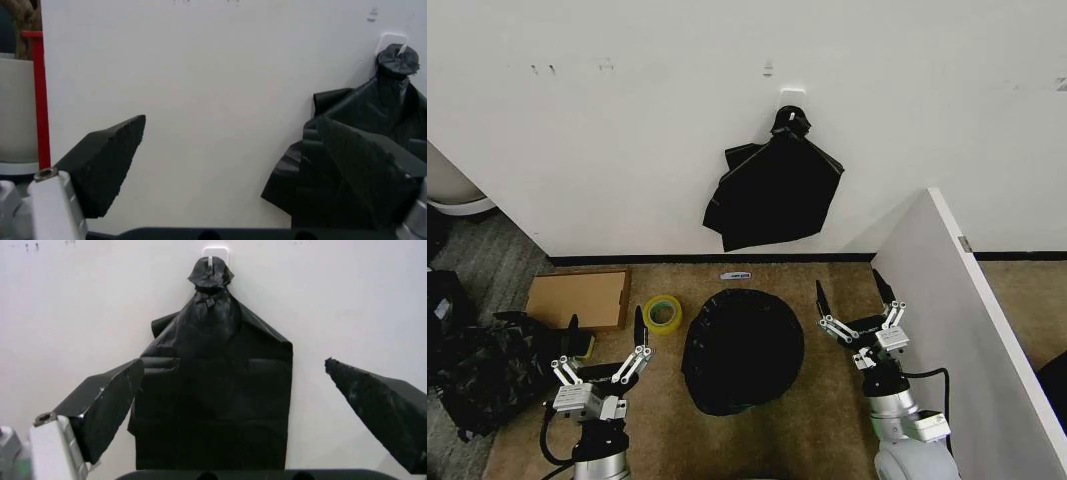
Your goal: Place the garbage bag over the trash bin.
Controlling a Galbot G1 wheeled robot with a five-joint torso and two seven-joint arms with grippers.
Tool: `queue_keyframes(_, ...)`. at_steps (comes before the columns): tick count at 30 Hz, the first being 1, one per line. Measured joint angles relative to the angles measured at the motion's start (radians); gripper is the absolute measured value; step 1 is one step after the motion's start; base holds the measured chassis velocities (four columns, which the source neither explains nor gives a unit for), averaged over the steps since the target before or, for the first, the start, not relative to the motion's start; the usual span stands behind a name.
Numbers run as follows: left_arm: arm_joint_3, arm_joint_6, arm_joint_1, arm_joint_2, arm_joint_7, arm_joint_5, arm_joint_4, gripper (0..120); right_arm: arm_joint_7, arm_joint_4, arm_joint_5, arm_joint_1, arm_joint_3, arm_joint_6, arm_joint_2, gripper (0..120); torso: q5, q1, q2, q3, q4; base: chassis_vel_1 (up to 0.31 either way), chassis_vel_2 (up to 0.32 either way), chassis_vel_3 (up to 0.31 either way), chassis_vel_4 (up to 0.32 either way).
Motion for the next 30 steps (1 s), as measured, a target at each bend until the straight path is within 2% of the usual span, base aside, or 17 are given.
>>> queue_keyframes(30,0.000,0.002,0.000,0.001,0.002,-0.002,0.002,100,0.002,-0.001,0.002,0.000,-0.001,-0.001,-0.001,100,0.0000,0.000,0.000,0.000,0.0000,0.000,0.000,0.000,0.000)
